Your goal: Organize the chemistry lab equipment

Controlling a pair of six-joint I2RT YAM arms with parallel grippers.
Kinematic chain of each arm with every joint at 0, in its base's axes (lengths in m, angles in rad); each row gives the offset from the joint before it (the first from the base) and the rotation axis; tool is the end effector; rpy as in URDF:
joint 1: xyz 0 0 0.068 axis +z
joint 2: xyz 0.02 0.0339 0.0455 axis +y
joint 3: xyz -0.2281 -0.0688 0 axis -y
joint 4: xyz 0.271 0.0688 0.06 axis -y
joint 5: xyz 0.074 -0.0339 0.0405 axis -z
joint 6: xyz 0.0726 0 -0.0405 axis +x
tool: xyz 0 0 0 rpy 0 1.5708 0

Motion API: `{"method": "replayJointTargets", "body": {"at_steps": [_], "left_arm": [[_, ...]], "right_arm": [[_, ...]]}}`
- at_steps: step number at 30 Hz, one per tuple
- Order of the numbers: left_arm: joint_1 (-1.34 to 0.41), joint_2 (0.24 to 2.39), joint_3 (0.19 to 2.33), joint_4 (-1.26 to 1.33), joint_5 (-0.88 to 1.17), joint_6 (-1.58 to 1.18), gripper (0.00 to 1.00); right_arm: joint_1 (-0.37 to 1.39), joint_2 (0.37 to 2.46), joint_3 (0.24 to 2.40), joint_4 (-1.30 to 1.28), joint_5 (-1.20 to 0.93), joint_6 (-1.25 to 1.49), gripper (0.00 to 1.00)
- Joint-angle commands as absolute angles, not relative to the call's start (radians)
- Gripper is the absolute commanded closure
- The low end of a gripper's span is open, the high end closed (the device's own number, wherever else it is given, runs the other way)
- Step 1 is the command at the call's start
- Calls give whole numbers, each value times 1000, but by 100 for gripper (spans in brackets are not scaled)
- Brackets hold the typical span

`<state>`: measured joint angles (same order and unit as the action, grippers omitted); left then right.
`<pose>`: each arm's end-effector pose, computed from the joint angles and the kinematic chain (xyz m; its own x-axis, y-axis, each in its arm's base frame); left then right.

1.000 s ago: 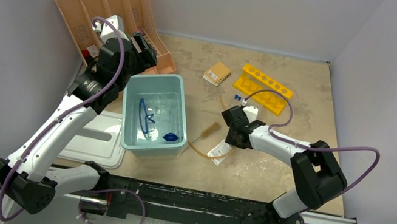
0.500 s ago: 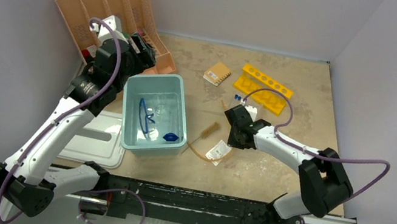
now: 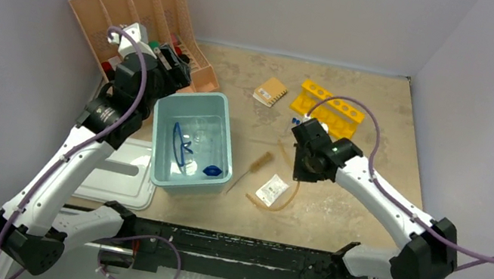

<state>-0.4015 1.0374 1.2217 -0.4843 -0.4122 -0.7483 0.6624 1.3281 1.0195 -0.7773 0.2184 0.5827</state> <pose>0.2817 -0.0880 0.3770 -0.2033 -0.5910 -0.7807 -0.1809 0.8063 -0.5632 0.2534 0.1777 0.1816 -0.8691 0.0035 -0.4947 -0.0509 0.9940 0.0964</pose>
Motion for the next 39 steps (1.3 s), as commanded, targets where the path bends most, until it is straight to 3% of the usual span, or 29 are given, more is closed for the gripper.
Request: {"method": "replayJointTargets", "body": {"at_steps": [1, 8, 21, 29, 39], "left_arm": [[-397, 1016, 1216, -443, -423, -736, 30], [-397, 1036, 1258, -459, -436, -670, 31], [-397, 1018, 1387, -498, -576, -582, 30], [-397, 996, 1435, -512, -628, -548, 29], [-397, 976, 1439, -505, -613, -572, 29]], "right_arm": [[655, 1292, 1226, -968, 265, 539, 100], [655, 1315, 1495, -1023, 259, 461, 100], [655, 1480, 2030, -801, 107, 305, 100], [723, 1580, 2065, -616, -42, 408, 100], [939, 1731, 2034, -527, 232, 406, 100]]}}
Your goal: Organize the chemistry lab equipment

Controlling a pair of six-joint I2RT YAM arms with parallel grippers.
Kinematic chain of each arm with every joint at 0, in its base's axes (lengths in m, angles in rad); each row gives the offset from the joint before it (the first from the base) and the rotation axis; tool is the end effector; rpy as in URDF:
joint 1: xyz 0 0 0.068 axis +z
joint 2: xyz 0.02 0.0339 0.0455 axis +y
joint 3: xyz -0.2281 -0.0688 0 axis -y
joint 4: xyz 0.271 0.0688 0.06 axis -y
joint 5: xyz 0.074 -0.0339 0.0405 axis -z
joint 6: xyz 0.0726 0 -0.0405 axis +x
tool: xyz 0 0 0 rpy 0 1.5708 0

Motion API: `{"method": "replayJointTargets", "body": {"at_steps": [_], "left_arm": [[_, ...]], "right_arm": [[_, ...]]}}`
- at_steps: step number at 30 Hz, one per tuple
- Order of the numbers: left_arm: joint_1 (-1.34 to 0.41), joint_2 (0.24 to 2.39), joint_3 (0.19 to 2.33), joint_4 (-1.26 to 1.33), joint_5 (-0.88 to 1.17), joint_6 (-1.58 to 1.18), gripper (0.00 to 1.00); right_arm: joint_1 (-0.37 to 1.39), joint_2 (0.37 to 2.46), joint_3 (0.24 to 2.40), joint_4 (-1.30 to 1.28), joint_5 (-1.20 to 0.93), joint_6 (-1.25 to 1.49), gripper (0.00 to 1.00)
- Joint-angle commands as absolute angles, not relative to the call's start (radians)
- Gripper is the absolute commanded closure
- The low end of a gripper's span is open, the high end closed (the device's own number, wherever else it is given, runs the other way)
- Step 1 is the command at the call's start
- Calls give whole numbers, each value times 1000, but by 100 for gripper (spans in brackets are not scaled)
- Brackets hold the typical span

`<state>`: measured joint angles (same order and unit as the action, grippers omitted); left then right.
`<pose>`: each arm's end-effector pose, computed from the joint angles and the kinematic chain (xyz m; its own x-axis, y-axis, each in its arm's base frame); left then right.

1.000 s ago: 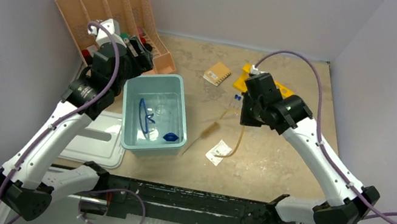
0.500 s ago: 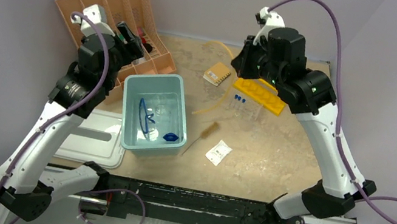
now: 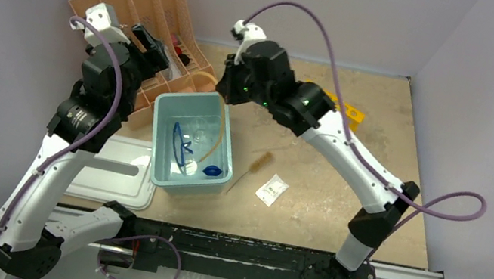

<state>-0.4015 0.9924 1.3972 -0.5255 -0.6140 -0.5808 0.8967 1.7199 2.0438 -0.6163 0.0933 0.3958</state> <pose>0.2494 -0.0604 0.4503 0.0209 -0.4961 -0.8680 -0.2339 0.8417 -0.4867 0.2748 0.3331 0.4400 -0.4445 0.0587 -0.8939 -0.5970 0.7246 0.3444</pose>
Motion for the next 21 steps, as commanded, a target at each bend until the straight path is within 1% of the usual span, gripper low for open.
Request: {"method": "replayJointTargets", "body": {"at_steps": [1, 7, 13, 18, 21], "left_arm": [[-397, 973, 1439, -508, -618, -571, 29], [-397, 962, 1435, -529, -650, -560, 29], [-397, 945, 1408, -534, -657, -560, 29], [-397, 950, 1394, -544, -651, -560, 29], [-397, 955, 1392, -546, -649, -556, 29]], "right_arm": [[947, 1731, 2008, -503, 252, 413, 100], [965, 1760, 1927, -431, 275, 433, 100], [971, 1771, 1773, -363, 163, 417, 100], [984, 1806, 1760, -415, 106, 391, 100], [988, 1796, 1735, -397, 40, 368, 100]]}}
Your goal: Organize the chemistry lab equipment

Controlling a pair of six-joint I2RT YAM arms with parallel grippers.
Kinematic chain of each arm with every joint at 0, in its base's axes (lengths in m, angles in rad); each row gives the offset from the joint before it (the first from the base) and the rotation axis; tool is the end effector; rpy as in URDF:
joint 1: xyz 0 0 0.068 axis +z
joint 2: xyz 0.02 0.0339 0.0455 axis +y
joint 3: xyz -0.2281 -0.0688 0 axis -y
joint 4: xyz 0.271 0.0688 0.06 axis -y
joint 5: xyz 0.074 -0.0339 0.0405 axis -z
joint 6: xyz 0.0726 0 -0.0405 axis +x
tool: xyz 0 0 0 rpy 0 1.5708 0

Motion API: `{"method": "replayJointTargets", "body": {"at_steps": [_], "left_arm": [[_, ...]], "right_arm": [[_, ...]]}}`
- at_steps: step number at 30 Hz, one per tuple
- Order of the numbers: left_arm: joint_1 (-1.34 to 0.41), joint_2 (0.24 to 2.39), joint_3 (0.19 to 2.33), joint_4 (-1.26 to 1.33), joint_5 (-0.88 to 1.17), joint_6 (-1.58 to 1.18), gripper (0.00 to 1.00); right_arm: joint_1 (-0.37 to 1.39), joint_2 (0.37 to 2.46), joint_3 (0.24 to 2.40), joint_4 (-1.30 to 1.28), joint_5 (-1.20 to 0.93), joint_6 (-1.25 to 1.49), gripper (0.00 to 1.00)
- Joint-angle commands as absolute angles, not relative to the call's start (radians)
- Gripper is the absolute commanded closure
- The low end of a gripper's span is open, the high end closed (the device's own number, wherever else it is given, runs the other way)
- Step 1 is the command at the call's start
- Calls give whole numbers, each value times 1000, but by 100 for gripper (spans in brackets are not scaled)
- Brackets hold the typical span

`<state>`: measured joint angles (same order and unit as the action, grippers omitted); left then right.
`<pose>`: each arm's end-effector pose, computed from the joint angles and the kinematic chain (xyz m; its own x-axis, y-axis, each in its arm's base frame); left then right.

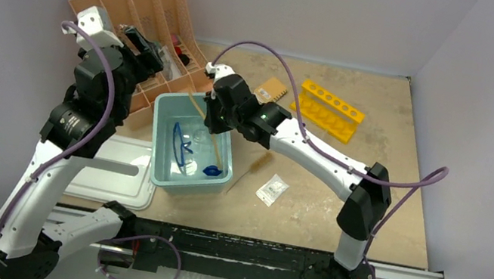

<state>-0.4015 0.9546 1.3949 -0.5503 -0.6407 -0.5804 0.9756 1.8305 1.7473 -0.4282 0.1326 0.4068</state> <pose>0.2371 -0.0535 0.4549 0.0436 -0.4961 -0.8672 -0.2508 0.8348 -0.4902 0.2776 0.3928 0.2998 -0.5512 -0.1145 -0.8265 -0.5859 0.7584 0.2856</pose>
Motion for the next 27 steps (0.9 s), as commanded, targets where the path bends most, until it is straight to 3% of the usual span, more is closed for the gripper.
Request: {"method": "replayJointTargets", "body": {"at_steps": [1, 13, 27], "left_arm": [[-397, 957, 1392, -546, -648, -555, 29], [-397, 963, 1368, -542, -638, -563, 28], [-397, 969, 1368, -551, -635, -565, 28]], "right_arm": [[989, 1796, 1734, -400, 22, 358, 100], [991, 1857, 1675, -454, -213, 255, 100], [992, 1912, 1620, -329, -462, 224, 99]]}}
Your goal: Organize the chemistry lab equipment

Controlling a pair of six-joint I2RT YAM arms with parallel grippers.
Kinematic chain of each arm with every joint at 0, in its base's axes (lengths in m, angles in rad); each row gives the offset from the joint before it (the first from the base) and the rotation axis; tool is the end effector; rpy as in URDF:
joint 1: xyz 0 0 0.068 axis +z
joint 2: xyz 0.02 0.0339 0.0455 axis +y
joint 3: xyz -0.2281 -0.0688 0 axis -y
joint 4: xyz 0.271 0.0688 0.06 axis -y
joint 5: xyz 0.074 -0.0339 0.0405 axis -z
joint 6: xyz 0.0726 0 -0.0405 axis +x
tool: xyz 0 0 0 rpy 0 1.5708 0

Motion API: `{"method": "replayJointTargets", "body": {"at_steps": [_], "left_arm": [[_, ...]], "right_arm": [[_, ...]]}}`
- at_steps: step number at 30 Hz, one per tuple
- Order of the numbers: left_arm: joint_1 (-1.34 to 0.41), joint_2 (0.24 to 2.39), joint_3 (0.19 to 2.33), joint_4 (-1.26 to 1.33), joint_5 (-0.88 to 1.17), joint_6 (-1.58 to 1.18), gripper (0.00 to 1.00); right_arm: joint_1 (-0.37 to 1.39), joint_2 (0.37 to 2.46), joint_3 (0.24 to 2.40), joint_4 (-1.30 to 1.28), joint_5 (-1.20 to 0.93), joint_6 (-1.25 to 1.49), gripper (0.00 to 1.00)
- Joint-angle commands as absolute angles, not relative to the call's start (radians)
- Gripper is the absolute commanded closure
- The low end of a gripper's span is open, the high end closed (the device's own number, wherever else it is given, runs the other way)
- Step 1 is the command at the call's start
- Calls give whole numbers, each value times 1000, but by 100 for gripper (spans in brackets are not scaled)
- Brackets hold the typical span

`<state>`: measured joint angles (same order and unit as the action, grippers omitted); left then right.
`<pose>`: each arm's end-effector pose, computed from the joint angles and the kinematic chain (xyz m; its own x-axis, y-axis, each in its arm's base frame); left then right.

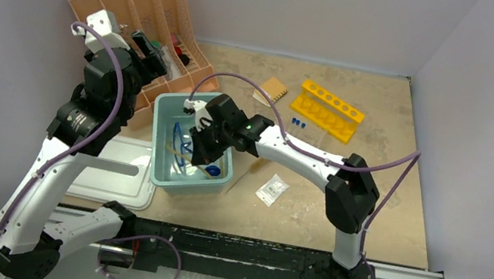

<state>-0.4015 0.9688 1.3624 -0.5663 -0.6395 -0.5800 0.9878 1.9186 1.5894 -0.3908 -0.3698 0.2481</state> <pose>0.2456 -0.0572 0.4381 -0.0076 -0.4745 -0.8802 -0.2771 0.8468 -0.4541 0.2424 0.4153 0.2037 -0.5798 -0.4633 -0.6703 -0.8104 0.4129 0.4156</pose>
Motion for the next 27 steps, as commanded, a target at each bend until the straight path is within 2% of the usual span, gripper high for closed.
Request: {"method": "replayJointTargets", "body": {"at_steps": [1, 3, 4, 5, 7, 10, 13, 19, 21, 23, 27], "left_arm": [[-397, 970, 1367, -551, -635, -566, 28], [-397, 971, 1367, -551, -634, -567, 28], [-397, 971, 1368, -551, -634, -567, 28], [-397, 971, 1368, -553, -634, -568, 28], [-397, 969, 1368, -553, -634, -568, 28], [-397, 968, 1367, -554, -631, -565, 28], [-398, 967, 1362, -553, -620, -561, 26], [-397, 959, 1338, -529, -547, -549, 24], [-397, 957, 1331, -523, -538, -549, 24], [-397, 958, 1328, -521, -535, -550, 24], [-397, 964, 1326, -517, -534, -550, 24]], "right_arm": [[994, 1916, 1628, -330, -474, 224, 92], [995, 1909, 1639, -324, -476, 232, 65], [994, 1895, 1635, -312, -466, 238, 56], [996, 1876, 1627, -298, -451, 246, 48], [994, 1831, 1609, -286, -431, 272, 41], [992, 1751, 1580, -258, -320, 328, 38], [989, 1658, 1542, -248, -116, 379, 38], [901, 1456, 1361, -294, 250, 639, 40], [854, 1435, 1317, -343, 280, 720, 41], [819, 1451, 1311, -429, 288, 795, 47], [811, 1519, 1310, -525, 288, 853, 46]]}}
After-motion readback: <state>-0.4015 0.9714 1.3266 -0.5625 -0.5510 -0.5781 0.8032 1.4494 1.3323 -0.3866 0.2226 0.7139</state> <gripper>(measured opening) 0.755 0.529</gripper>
